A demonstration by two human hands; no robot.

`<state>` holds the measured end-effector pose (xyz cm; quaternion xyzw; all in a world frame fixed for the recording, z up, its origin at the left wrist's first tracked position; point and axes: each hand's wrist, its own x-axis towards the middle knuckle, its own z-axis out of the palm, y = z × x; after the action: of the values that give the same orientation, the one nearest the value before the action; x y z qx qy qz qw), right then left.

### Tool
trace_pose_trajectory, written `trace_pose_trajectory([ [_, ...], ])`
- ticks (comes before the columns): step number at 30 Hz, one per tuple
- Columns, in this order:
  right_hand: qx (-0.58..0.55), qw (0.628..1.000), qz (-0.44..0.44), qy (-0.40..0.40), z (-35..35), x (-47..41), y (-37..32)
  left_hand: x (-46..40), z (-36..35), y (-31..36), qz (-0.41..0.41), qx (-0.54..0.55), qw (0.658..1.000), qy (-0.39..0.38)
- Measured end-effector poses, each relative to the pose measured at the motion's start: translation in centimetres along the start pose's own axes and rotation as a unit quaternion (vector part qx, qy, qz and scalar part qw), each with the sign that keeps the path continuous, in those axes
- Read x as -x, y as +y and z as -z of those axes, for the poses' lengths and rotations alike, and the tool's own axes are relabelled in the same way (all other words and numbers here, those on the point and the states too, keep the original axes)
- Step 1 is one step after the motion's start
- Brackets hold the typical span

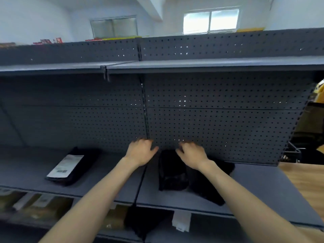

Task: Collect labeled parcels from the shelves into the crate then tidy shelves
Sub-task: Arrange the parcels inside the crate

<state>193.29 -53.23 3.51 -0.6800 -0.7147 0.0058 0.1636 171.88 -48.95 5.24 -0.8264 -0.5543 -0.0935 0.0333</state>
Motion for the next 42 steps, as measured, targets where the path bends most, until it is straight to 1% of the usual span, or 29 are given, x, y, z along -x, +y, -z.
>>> trace_pose_trajectory([
  [5, -0.006, 0.999, -0.049, -0.018, -4.2, -0.2, -2.5, 1.1, -3.1, -3.0, -0.014, 0.033, 0.999, -0.023],
  [12, -0.044, 0.982, -0.183, -0.030, -8.5, 2.1, -1.2, 1.3, -8.7, -1.0, -0.056, 0.094, 0.988, -0.107],
  [17, -0.151, 0.953, -0.252, -0.073, -9.9, 3.1, 0.6, 0.5, -10.9, 1.2, -0.096, 0.133, 0.976, -0.141],
  [19, -0.228, 0.929, -0.279, -0.084, -10.2, 3.1, 0.9, 0.0, -11.7, 1.6, -0.121, 0.137, 0.971, -0.152],
  [21, -0.281, 0.909, -0.291, -0.096, -10.4, 3.0, 1.0, -0.3, -12.6, 1.4, -0.127, 0.137, 0.969, -0.158],
  [23, -0.302, 0.907, -0.279, -0.098, -10.9, 3.0, 1.1, -0.5, -13.5, 0.8, -0.122, 0.141, 0.970, -0.154],
  [26, -0.324, 0.912, -0.244, -0.069, -11.1, 2.8, 0.8, -0.1, -14.0, -0.5, -0.108, 0.154, 0.974, -0.129],
  [28, -0.346, 0.911, -0.221, -0.048, -11.1, 2.5, 0.4, 0.3, -14.0, -1.4, -0.080, 0.178, 0.974, -0.116],
  [30, -0.354, 0.910, -0.212, -0.032, -11.5, 2.1, 0.0, 0.6, -13.9, -2.4, -0.034, 0.215, 0.968, -0.121],
  [33, -0.338, 0.911, -0.235, -0.024, -12.2, 1.4, -0.5, 0.9, -14.1, -3.8, 0.035, 0.311, 0.937, -0.155],
  [35, -0.346, 0.903, -0.252, -0.046, -12.6, 1.2, -1.0, 1.1, -14.2, -4.2, 0.069, 0.378, 0.907, -0.171],
  [37, -0.362, 0.895, -0.248, -0.075, -13.2, 1.1, -1.5, 1.2, -14.3, -4.0, 0.085, 0.417, 0.888, -0.174],
  [39, -0.373, 0.892, -0.240, -0.085, -14.0, 1.2, -1.8, 1.3, -14.5, -3.5, 0.097, 0.439, 0.876, -0.174],
  [42, -0.388, 0.887, -0.244, -0.061, -14.3, 1.7, -1.9, 1.4, -15.0, -2.9, 0.100, 0.452, 0.867, -0.183],
])
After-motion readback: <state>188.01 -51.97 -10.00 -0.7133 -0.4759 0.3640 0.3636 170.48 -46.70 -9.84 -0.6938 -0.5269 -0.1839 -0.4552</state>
